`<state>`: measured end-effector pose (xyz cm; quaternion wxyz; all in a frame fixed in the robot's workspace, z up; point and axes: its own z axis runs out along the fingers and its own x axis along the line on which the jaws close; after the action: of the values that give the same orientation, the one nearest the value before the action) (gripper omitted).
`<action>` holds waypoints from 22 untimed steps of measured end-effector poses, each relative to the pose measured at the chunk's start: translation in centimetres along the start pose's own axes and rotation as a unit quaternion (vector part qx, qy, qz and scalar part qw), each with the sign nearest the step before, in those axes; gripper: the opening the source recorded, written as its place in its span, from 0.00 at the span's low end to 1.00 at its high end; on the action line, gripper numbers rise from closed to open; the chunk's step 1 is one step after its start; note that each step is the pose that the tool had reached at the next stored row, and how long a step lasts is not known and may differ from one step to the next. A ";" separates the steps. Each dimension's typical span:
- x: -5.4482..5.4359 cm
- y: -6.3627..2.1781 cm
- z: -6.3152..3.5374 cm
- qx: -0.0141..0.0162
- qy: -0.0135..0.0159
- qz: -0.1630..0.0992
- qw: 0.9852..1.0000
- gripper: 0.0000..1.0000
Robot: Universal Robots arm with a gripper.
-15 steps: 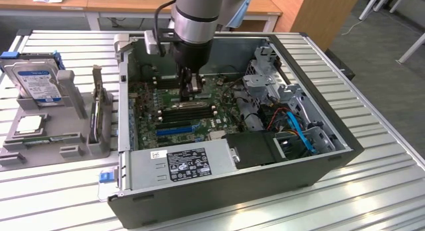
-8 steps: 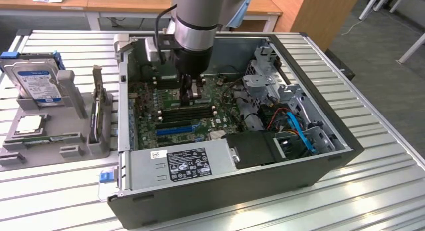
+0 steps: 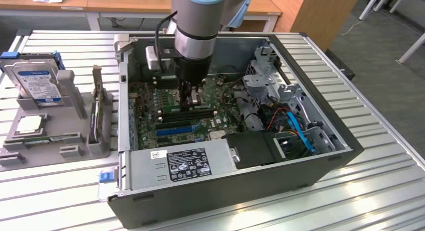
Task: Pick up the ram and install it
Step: 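Insert the ram into the slot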
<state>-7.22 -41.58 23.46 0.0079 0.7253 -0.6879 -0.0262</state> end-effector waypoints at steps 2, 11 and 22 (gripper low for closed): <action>0.0 0.00 0.00 0.000 0.000 0.000 1.000 0.14; 0.0 0.04 0.78 0.001 0.001 0.000 1.000 0.14; 0.0 0.02 1.10 0.001 0.003 -0.008 1.000 0.14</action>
<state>-7.29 -41.58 22.36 0.0085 0.7310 -0.6819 -0.0236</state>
